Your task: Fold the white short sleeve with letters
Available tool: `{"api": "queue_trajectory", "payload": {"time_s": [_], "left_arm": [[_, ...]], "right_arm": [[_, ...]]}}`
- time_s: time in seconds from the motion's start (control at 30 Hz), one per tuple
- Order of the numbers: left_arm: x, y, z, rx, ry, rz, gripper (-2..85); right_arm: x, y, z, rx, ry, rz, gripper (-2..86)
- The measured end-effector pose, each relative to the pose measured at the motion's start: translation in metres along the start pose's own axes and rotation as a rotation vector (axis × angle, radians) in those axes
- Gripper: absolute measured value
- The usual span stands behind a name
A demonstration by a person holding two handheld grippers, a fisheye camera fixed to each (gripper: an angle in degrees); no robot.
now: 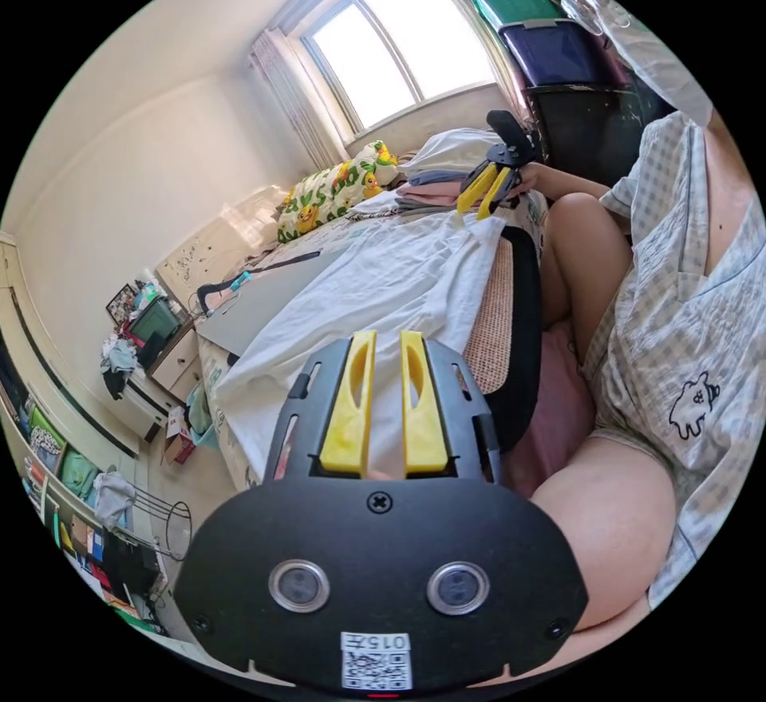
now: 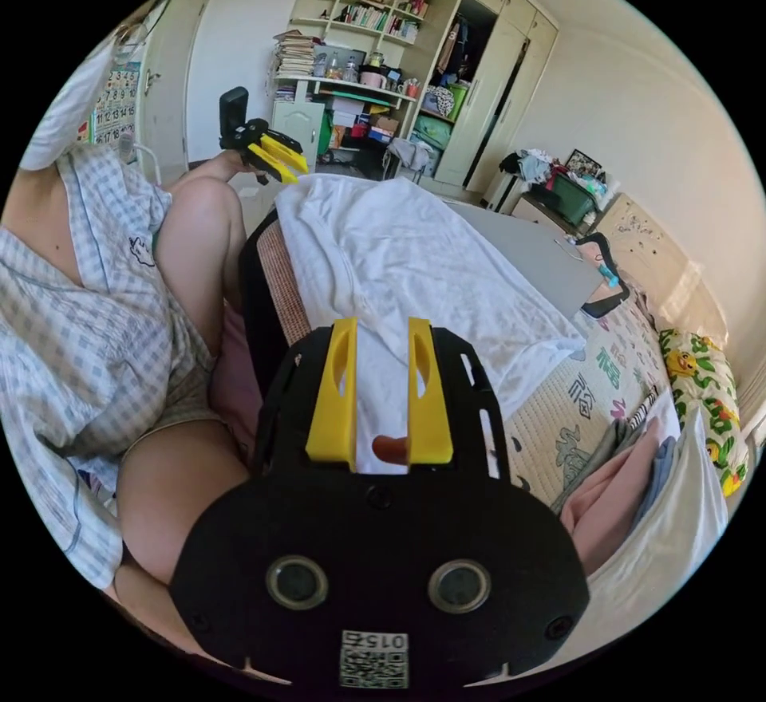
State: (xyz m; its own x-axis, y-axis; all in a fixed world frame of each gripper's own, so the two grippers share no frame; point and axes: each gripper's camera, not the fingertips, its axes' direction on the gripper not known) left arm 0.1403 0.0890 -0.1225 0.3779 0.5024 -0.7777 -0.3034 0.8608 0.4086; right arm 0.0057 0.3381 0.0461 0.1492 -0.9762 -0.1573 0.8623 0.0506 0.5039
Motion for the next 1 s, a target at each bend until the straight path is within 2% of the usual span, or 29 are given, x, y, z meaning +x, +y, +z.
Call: {"api": "queue_trajectory", "payload": {"time_s": [0.23,0.3,0.43,0.67,0.73,0.83,0.87,0.93,1.0], "left_arm": [[0.004,-0.019,0.036,-0.048,0.055,0.08,6.3],[0.001,-0.016,0.054,-0.093,0.084,0.084,5.7],[-0.009,-0.009,0.055,-0.068,0.145,0.044,2.6],[0.012,0.006,0.008,0.065,0.101,0.095,0.6],[0.017,0.012,0.009,0.039,0.095,0.106,0.4],[0.021,0.025,0.03,-0.073,0.128,0.112,0.1],[0.022,0.032,0.039,-0.131,0.133,0.107,0.0],[0.021,0.042,0.03,-0.09,0.167,0.092,-0.1],[0.017,0.058,0.003,0.026,0.183,0.054,0.1]], "right_arm": [[-0.012,-0.018,0.061,-0.117,-0.058,-0.121,8.1],[-0.004,-0.015,0.069,-0.101,-0.087,-0.098,6.7],[0.011,-0.004,0.083,-0.079,-0.149,-0.049,5.0],[-0.004,0.012,0.063,0.056,-0.115,-0.074,3.7],[-0.008,0.016,0.071,0.03,-0.117,-0.087,3.6],[-0.008,0.017,0.111,-0.132,-0.146,-0.071,4.0],[-0.005,0.018,0.114,-0.106,-0.174,-0.047,4.3],[-0.002,0.019,0.111,-0.111,-0.199,-0.034,5.1],[-0.003,0.02,0.099,-0.048,-0.178,-0.028,6.1]]}}
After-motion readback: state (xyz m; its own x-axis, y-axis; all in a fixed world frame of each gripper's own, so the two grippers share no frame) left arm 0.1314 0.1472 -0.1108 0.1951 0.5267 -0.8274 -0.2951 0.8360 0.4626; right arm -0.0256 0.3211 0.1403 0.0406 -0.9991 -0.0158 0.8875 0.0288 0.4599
